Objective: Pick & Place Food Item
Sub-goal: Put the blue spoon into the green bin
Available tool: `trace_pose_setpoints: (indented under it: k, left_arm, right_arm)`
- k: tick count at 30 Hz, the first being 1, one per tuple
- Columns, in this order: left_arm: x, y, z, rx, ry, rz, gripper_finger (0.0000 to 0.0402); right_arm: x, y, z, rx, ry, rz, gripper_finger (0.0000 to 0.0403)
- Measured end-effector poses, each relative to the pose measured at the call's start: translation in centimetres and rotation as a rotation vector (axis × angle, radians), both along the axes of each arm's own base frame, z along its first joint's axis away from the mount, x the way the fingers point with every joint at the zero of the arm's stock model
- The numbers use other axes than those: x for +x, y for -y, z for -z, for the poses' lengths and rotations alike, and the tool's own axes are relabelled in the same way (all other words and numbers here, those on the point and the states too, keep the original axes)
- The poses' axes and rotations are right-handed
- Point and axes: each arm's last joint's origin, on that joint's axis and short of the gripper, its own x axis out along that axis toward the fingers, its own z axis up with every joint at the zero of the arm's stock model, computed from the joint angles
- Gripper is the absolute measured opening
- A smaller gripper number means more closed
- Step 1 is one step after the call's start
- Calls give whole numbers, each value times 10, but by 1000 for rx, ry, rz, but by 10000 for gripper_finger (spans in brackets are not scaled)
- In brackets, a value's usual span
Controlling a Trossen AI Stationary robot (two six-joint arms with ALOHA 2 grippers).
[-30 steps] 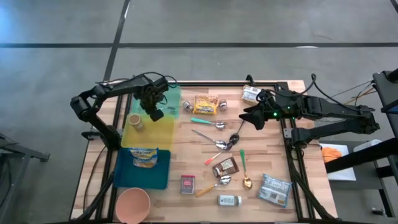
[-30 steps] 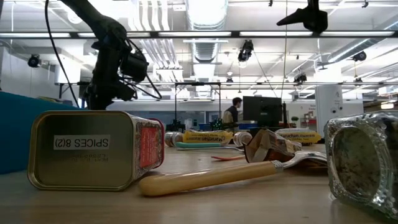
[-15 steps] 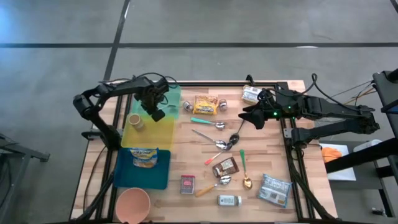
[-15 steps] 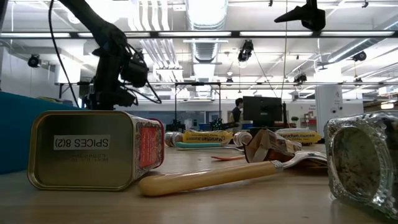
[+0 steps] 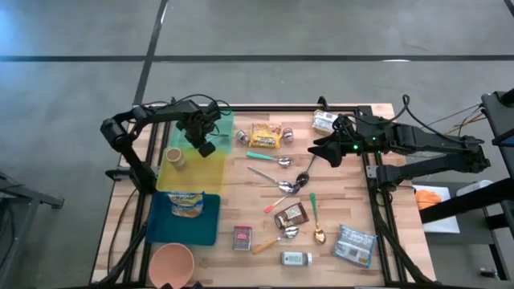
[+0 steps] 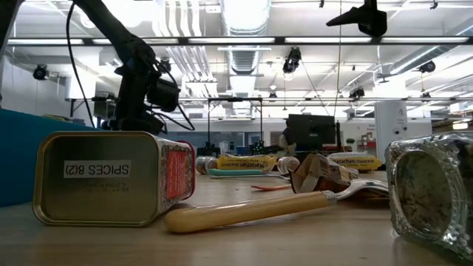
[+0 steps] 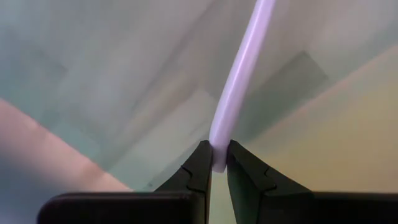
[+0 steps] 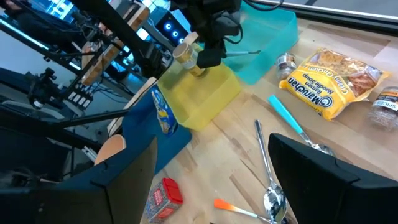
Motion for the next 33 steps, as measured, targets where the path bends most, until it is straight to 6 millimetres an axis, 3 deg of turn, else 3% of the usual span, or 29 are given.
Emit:
trace_pose_setpoints:
  k: [20, 33]
  left_arm:
    - [-2, 2, 0, -17, -14, 2, 41]
    - [-2, 2, 0, -18, -15, -9, 126]
  right_arm:
    - [0, 0, 0, 0, 0, 0, 304]
    - [0, 0, 0, 0, 1, 0, 304]
